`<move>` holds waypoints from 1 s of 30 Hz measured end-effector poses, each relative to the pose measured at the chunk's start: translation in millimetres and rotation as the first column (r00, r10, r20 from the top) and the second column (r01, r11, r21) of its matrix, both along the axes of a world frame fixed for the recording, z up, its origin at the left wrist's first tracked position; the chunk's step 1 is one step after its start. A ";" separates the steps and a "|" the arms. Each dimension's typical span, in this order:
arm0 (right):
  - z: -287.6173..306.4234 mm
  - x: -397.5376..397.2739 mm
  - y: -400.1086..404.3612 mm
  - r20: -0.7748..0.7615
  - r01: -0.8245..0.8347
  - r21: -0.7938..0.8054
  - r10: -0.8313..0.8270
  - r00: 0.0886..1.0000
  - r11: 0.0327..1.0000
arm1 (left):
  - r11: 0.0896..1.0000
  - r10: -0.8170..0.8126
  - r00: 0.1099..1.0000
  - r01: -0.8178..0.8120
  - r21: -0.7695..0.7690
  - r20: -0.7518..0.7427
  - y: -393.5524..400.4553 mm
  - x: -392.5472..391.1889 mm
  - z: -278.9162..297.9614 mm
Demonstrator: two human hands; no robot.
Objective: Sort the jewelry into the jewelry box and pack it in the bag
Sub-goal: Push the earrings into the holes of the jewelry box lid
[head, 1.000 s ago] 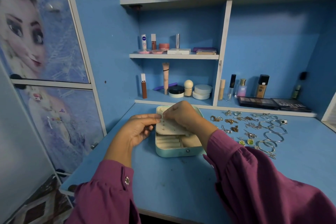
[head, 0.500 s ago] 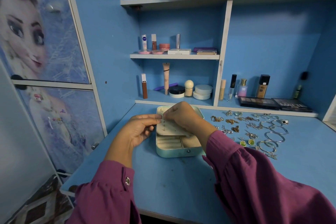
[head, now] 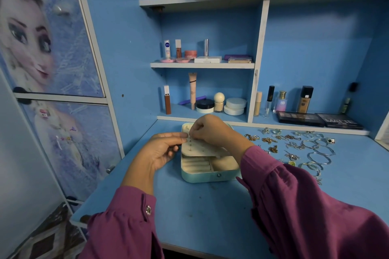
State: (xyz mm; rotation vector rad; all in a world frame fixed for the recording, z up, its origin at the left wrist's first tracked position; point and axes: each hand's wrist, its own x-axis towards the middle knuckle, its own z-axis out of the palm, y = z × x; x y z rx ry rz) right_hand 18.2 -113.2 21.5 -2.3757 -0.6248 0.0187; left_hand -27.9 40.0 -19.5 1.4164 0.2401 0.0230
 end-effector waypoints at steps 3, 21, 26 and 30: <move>-1.0 0.1 2.0 0.041 -0.032 -0.083 0.035 0.999 0.996 | 1.000 0.000 1.000 0.000 -0.002 0.000 0.2 0.1 -0.2; -3.7 -3.8 3.8 0.204 -0.053 -0.278 0.112 0.973 0.959 | 0.999 0.014 1.000 -0.015 0.036 0.025 -1.0 1.8 -3.0; -8.8 -5.0 -20.4 0.172 -0.073 -0.076 0.085 0.981 0.994 | 0.998 0.018 1.000 -0.019 0.057 0.013 -1.2 0.5 -0.5; -3.5 -0.8 -55.1 0.081 0.033 0.042 -0.036 0.996 0.999 | 0.999 0.020 0.999 -0.021 0.036 0.026 -1.5 1.0 -0.2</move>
